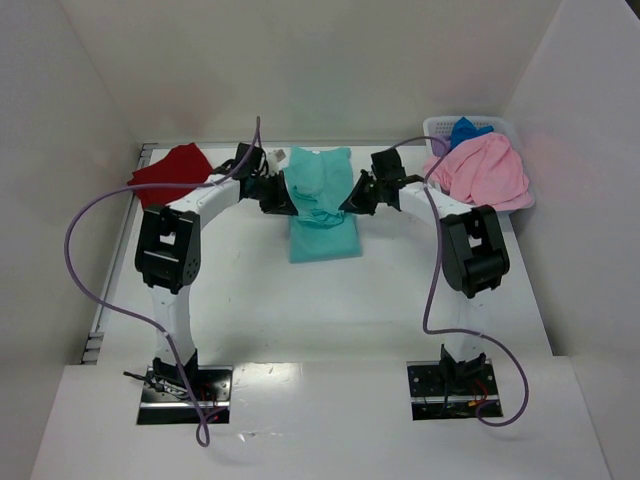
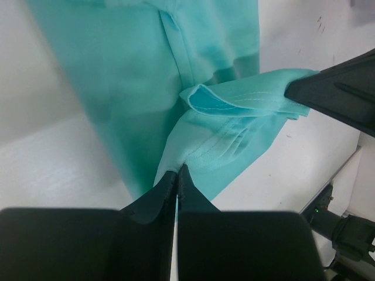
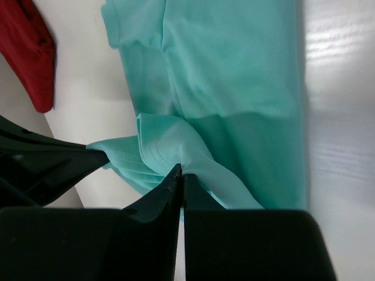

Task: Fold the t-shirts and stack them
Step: Fold the folded rectangular tshirt in 1/3 of the way

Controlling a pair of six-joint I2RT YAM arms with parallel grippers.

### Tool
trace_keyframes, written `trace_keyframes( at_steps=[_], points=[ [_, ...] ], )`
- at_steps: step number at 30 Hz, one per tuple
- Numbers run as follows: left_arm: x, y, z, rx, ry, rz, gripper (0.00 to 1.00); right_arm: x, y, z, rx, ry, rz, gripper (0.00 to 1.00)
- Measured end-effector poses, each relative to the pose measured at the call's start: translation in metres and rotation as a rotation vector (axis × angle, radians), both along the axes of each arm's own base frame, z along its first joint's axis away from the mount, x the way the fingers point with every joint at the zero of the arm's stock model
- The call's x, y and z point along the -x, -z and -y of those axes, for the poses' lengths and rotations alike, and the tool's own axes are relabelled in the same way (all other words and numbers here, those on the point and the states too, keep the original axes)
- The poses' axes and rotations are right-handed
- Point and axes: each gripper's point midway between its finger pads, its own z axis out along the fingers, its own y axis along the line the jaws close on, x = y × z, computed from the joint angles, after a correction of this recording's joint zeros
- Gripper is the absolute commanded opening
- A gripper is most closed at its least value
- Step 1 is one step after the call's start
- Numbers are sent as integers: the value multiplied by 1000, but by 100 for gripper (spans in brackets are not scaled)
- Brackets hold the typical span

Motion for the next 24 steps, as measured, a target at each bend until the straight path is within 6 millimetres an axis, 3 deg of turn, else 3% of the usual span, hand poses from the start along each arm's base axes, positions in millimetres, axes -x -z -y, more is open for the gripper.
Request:
trace_keyframes(
  at_steps=[5,13,17,22,24],
  points=[
    [-12,8,-2,4,-1,-2,0,-18,5,8,7,16,6,5],
    [-14,29,-1,8,4,-46,2,-27,9,15,16,18,14,8],
    [-18,32,-2,9,4,-47,12,-30,19,13,22,2,4,10],
    [-27,26,-3,18,2,-23,47,-34,33,13,32,-11,-12,23],
    [-32,22,-1,22,3,-6,57,-37,35,14,35,-13,-11,27]
  ],
)
